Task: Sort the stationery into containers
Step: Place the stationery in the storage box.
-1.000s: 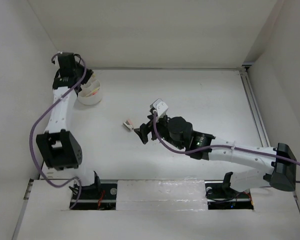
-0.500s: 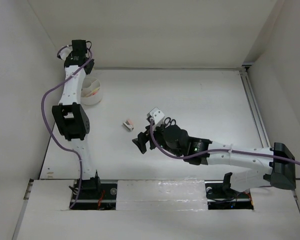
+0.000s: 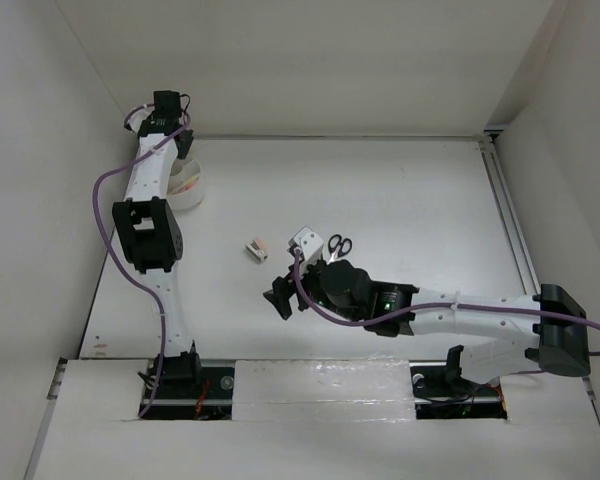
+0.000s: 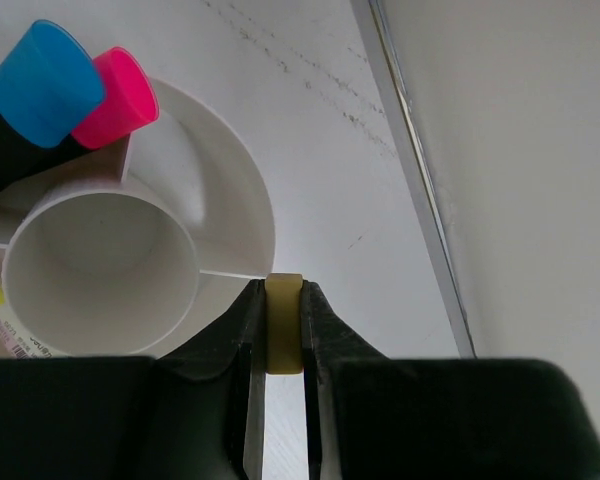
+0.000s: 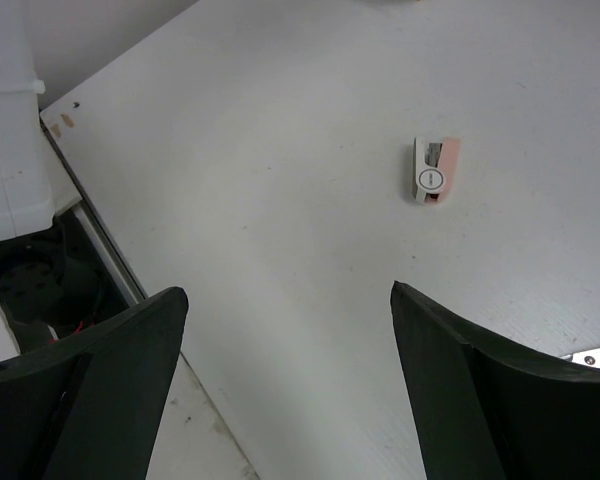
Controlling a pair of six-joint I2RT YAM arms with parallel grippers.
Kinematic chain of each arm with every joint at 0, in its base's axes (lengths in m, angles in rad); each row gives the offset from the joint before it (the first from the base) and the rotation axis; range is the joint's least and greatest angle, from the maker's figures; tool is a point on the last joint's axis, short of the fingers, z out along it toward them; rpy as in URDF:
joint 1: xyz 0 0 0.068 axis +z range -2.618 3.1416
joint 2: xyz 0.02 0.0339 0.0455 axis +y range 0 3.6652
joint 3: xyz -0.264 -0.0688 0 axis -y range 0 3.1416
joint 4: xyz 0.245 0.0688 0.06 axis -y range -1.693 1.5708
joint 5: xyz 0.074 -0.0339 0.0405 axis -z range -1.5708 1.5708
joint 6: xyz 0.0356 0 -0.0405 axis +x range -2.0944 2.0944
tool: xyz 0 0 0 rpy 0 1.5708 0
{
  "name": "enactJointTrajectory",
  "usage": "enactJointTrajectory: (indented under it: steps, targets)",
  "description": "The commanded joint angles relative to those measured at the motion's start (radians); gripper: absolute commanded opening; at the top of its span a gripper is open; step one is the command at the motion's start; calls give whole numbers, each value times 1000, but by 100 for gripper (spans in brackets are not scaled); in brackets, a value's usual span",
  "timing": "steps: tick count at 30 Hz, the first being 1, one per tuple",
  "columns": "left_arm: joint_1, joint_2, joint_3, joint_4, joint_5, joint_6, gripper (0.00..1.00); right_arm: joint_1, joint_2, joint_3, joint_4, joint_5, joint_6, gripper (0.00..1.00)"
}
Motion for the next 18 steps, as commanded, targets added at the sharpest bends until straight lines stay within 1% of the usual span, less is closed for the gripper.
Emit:
enactJointTrajectory:
  steps: [1,10,18]
  targets:
    - [2,-11,25,21,-41,-24,0,9,-12,-20,30,13,18,88]
    - [2,51,79,-1,-101,20,0,9,-12,-30,30,13,27,88]
    - [2,52,100,-10,-145,43,0,9,-21,-39,30,13,18,88]
